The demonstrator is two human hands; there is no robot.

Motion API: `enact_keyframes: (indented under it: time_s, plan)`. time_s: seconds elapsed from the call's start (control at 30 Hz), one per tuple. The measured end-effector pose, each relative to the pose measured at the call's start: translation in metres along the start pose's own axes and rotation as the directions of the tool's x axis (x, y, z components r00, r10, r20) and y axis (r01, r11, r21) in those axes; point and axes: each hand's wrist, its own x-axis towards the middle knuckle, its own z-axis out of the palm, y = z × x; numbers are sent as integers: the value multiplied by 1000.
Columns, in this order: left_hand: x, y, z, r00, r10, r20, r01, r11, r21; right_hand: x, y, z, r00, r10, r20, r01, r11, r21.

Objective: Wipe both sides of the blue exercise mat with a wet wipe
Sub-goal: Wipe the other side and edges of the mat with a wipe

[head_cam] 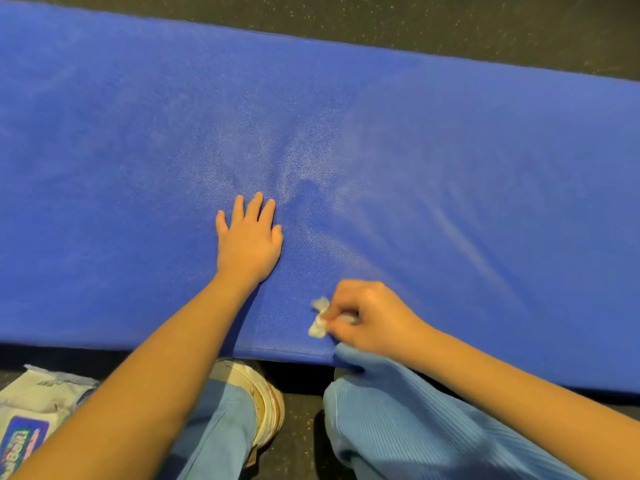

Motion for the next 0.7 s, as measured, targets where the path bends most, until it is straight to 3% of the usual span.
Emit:
enact_keyframes:
  time_s: [0.07,0.1,0.17,0.23,0.27,0.3,0.4,0.47,0.53,0.63,0.7]
  plan:
    - [0,0,-1,1000,-8,13,8,1000,2,-10,-3,-3,988,-31,149,28,999,24]
    - [1,1,-2,1000,-11,20,11,1000,5,-10,2,-8,989,-21,148,21,1000,0]
    - [3,5,-4,999,-26,32,26,1000,5,-5,17,-15,999,-5,-49,1,996,-89]
    - [3,12,-5,998,-55,40,56,998,-16,1,30,-15,954,24,-300,-92,972,-216]
    - [1,16,-5,997,-70,43,71,997,-30,1,32,-12,933,59,-354,-135,972,-194]
    - [-1,19,-4,996,-78,42,80,996,-40,-2,30,-9,940,77,-332,-128,983,-134]
    - [-6,22,0,998,-64,23,65,997,-40,-23,18,-5,998,-40,-46,37,998,-55]
    - [-5,22,1,998,-63,18,64,997,-35,-21,26,-14,999,-50,-19,48,994,-94]
    - [-5,23,2,998,-67,21,67,997,-26,-6,46,-23,980,-8,-199,-33,979,-199]
    - [-5,24,2,998,-64,20,64,998,-16,22,61,-25,856,152,-494,-279,940,-194]
    - [-5,23,2,998,-68,19,68,998,-12,28,51,-12,872,114,-475,-215,963,-162]
